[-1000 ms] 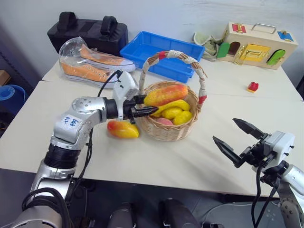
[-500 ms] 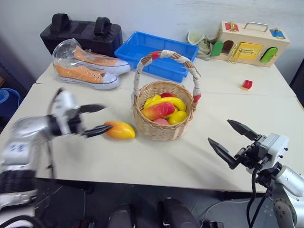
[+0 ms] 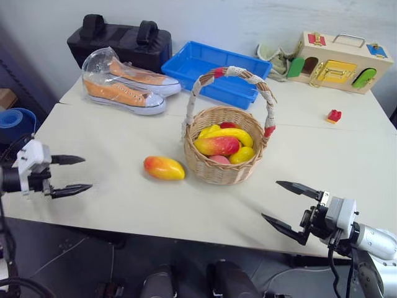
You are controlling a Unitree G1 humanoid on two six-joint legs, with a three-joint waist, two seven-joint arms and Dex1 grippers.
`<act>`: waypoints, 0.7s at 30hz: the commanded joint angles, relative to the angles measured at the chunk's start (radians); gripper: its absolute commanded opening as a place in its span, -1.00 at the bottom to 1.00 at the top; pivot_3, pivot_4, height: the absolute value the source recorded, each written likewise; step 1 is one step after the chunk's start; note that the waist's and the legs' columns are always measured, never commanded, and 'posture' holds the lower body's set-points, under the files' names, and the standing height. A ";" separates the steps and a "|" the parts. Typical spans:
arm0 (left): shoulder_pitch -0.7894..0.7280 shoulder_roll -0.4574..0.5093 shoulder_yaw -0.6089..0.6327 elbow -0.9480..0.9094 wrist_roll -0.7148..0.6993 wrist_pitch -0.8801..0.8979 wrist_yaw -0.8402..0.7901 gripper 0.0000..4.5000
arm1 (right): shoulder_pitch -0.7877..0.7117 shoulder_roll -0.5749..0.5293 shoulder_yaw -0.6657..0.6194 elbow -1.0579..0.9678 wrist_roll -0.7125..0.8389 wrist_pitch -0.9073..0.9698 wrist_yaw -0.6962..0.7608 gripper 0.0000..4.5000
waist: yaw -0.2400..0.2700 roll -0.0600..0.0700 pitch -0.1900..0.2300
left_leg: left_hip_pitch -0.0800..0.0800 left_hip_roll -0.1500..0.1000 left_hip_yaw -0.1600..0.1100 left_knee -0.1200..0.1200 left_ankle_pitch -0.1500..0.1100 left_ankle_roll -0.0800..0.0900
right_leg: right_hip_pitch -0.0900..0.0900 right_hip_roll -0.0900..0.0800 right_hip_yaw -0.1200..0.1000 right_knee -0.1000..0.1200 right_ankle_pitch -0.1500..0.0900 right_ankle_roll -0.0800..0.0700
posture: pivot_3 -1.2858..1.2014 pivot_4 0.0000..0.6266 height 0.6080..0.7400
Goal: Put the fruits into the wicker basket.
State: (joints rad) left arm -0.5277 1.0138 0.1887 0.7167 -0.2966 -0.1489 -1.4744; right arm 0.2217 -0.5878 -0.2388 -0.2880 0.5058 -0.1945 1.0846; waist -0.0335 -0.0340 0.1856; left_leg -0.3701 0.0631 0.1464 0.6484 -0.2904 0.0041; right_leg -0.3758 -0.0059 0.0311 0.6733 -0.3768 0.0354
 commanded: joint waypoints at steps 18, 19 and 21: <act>-0.467 -0.360 -0.400 0.262 0.292 -0.100 -0.091 0.89 | -0.037 -0.017 0.037 -0.233 0.080 0.277 -0.158 1.00 | -0.022 0.000 0.000 | 0.000 0.002 0.002 0.000 0.006 -0.011 | -0.004 0.003 0.002 0.004 0.000 0.001 | 0.03 -0.52 1.00; -0.468 -0.363 -0.400 0.270 0.293 -0.104 -0.086 0.80 | -0.039 -0.015 0.038 -0.238 0.080 0.286 -0.164 1.00 | -0.022 0.000 0.000 | 0.000 0.002 0.002 0.001 0.006 -0.011 | -0.004 0.003 0.002 0.004 0.000 0.001 | 0.03 -0.52 1.00; -0.447 -0.352 -0.396 0.245 0.242 -0.095 -0.123 0.62 | -0.045 -0.006 0.040 -0.251 0.091 0.304 -0.183 1.00 | -0.020 0.000 0.000 | -0.001 0.002 0.002 0.001 0.007 -0.010 | -0.004 0.003 0.002 0.004 0.000 0.001 | 0.03 -0.52 1.00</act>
State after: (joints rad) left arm -0.9764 0.6439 -0.2139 0.9856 -0.0126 -0.2418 -1.5011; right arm 0.1841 -0.5965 -0.1985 -0.4788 0.5670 0.0870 0.9315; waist -0.0537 -0.0341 0.1857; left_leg -0.3707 0.0646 0.1481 0.6493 -0.2834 -0.0057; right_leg -0.3792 -0.0031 0.0332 0.6770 -0.3773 0.0367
